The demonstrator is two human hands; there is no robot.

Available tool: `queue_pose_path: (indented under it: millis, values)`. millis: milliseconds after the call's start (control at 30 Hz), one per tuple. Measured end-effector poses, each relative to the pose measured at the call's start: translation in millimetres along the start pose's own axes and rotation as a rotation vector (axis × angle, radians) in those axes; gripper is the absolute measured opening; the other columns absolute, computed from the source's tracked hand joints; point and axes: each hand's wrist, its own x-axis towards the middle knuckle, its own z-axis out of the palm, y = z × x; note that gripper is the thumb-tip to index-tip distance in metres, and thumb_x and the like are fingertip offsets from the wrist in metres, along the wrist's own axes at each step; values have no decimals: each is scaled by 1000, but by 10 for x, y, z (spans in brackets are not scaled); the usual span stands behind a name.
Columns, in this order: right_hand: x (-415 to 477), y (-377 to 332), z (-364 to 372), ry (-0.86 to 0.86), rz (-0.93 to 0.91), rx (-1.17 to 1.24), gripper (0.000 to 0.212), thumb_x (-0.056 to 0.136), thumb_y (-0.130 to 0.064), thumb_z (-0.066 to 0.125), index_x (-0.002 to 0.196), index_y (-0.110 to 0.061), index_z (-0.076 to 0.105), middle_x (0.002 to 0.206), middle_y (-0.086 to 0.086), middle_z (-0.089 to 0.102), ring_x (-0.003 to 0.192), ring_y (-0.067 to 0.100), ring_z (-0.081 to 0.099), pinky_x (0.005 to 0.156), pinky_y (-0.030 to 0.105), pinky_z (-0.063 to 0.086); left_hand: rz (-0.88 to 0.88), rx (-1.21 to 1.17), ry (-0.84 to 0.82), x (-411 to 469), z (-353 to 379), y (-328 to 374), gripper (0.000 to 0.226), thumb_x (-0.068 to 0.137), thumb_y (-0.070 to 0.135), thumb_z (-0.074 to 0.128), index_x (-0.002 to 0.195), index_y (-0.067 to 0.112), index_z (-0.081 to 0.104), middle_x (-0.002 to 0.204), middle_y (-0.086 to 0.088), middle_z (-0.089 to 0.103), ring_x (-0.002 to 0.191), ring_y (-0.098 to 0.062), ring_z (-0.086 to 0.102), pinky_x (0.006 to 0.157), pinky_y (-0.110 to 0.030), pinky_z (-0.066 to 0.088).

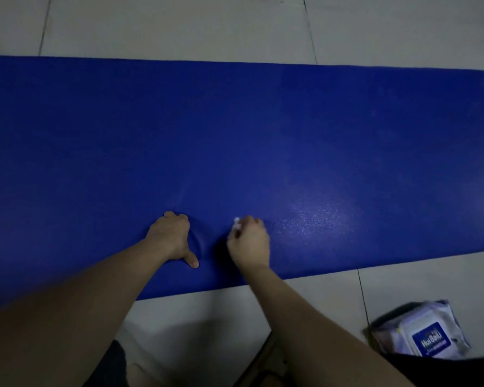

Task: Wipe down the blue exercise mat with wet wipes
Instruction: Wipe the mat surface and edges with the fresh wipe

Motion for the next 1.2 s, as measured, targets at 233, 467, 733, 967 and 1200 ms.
queue_pose_path:
  millis: [233, 467, 733, 967, 1200]
  values:
    - [85, 77, -106, -93, -199, -136, 30, 103, -33, 48, 96, -7, 62, 103, 13, 61, 83, 34, 62, 67, 37, 44, 20, 47, -44, -38, -61, -12, 99, 49, 69, 89, 122, 19, 45, 123, -5, 45, 98, -19, 50, 82, -33, 52]
    - [698, 872, -998, 158, 290, -236, 32, 102, -40, 51, 105, -9, 58, 110, 16, 63, 96, 37, 64, 72, 37, 45, 57, 179, -29, 42, -653, -106, 47, 78, 62, 75, 94, 23, 56, 89, 7, 60, 76, -11, 56, 63, -28, 45]
    - [777, 583, -849, 201, 329, -77, 21, 100, -22, 52, 101, -4, 60, 105, 19, 66, 93, 38, 64, 73, 38, 48, -10, 45, 17, 332, -851, -308, 120, 57, 71, 85, 148, 16, 29, 144, -8, 37, 121, -27, 51, 89, -39, 52]
    - [347, -80, -71, 13, -64, -121, 17, 101, -21, 50, 103, -8, 60, 106, 13, 61, 85, 33, 62, 65, 30, 33, -31, -5, -5, 475, -763, -304, 135, 48, 71, 89, 153, 17, 23, 149, -10, 32, 128, -28, 47, 97, -40, 52]
    - [370, -149, -79, -93, -262, -158, 12, 98, -19, 57, 102, -9, 62, 105, 12, 60, 84, 35, 62, 63, 32, 35, -32, -28, -3, 475, -772, -299, 130, 47, 69, 91, 150, 18, 29, 145, -9, 35, 124, -27, 49, 97, -42, 52]
